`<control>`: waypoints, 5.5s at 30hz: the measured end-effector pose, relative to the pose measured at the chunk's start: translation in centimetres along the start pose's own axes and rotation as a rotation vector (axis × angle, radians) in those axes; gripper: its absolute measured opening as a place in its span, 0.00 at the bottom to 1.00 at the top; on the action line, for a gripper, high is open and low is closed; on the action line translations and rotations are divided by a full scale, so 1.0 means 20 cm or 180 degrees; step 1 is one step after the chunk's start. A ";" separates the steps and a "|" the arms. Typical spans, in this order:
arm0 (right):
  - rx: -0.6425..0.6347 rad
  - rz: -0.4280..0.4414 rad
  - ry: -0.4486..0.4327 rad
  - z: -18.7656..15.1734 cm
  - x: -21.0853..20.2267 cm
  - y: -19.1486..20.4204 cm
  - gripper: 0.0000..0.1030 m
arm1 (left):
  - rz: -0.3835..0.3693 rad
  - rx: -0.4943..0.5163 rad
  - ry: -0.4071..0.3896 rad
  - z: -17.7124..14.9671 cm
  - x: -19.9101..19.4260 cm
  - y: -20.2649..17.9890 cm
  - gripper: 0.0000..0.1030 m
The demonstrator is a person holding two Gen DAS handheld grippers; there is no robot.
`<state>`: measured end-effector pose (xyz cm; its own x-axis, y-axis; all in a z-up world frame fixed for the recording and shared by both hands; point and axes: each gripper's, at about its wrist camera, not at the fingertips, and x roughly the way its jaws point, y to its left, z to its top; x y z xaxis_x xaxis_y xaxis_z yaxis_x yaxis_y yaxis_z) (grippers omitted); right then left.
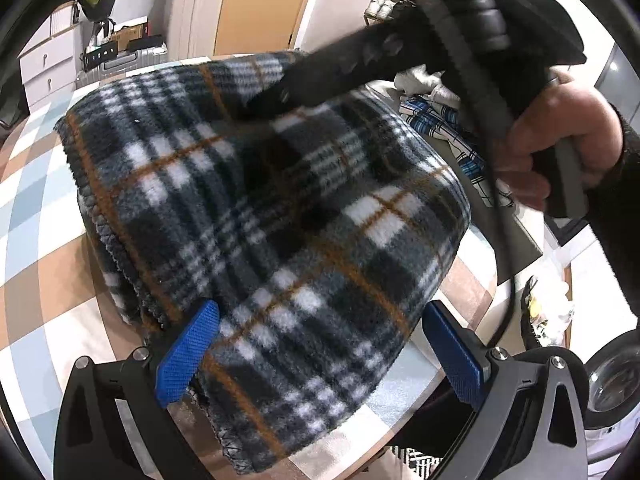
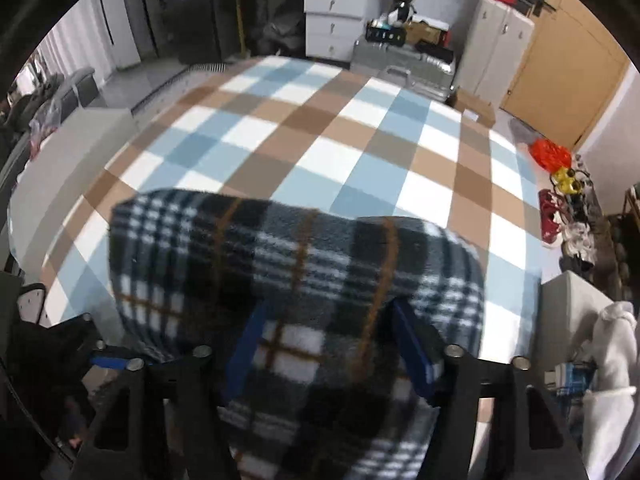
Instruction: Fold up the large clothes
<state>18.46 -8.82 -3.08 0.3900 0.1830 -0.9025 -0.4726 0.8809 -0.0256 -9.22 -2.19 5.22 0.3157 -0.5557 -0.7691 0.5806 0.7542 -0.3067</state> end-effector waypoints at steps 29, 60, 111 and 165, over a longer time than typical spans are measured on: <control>0.0652 0.0660 -0.0233 -0.46 -0.06 0.09 0.52 | -0.0154 -0.0847 -0.0161 0.13 -0.04 0.18 0.96; 0.1595 0.1070 -0.0606 -0.62 -0.03 -0.27 0.95 | -0.0490 -0.1603 0.0332 0.15 0.01 0.43 0.96; 0.0607 0.0110 -0.1086 -0.65 -0.27 0.33 0.91 | -0.0438 -0.1011 -0.0282 0.48 -0.10 0.40 0.97; 0.1806 0.2063 -0.0357 -0.48 0.17 -0.20 0.82 | -0.1085 -0.1668 0.0841 0.49 0.42 1.12 0.70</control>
<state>14.00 -15.91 -10.16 0.2701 0.7397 -0.6163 -0.1748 0.6671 0.7242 13.76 6.55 -2.53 -0.0532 -0.7386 -0.6720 0.1536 0.6589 -0.7364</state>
